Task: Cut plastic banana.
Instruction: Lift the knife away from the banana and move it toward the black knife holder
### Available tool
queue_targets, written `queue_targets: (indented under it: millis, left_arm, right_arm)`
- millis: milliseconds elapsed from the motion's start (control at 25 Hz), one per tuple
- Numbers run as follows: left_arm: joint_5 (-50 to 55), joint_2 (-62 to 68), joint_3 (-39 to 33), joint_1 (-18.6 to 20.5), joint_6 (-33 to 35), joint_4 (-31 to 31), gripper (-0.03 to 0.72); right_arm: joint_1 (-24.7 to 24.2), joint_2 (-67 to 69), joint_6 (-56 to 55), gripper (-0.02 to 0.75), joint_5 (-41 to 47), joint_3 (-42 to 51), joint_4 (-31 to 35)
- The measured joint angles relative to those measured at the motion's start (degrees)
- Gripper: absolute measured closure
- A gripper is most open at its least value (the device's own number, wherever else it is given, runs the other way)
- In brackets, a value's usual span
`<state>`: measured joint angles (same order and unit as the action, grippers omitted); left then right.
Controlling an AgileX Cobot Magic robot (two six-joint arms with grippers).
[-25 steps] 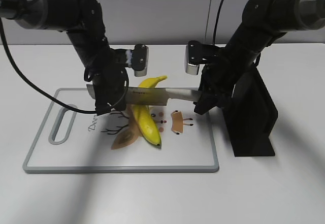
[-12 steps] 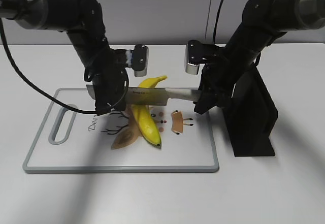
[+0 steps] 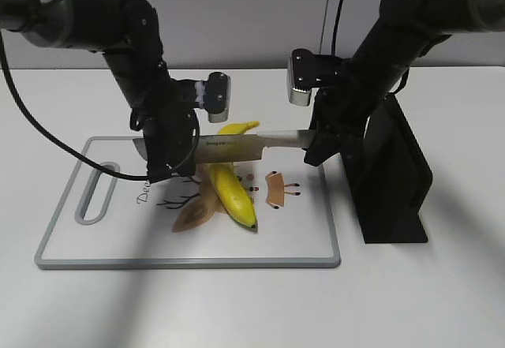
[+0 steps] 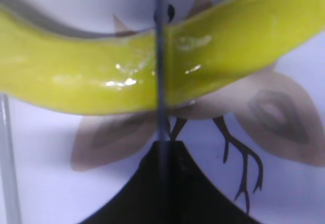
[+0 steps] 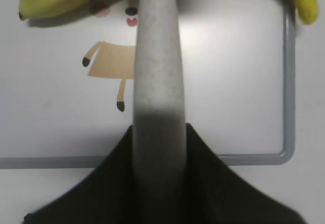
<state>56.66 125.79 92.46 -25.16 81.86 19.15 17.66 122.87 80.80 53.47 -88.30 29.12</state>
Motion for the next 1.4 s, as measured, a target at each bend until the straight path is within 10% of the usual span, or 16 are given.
queue_targets:
  millis: [800,1160,1400]
  left_arm:
    - [5.9,-18.6,-0.1,-0.9,-1.9,-1.9,0.669]
    - [8.7,-23.1,-0.1,-1.9,-3.8,-0.2,0.221]
    - [4.1,-28.5,-0.2,-2.0,-5.1,0.6,0.151]
  right_arm:
    - [0.5,-11.3,-9.4,0.549,16.5,-10.4,-2.4]
    - [0.6,-14.9,-15.5,0.538,17.6,-10.5,-6.3]
    - [0.8,-17.8,-18.9,0.540,17.6,-10.4,-10.3]
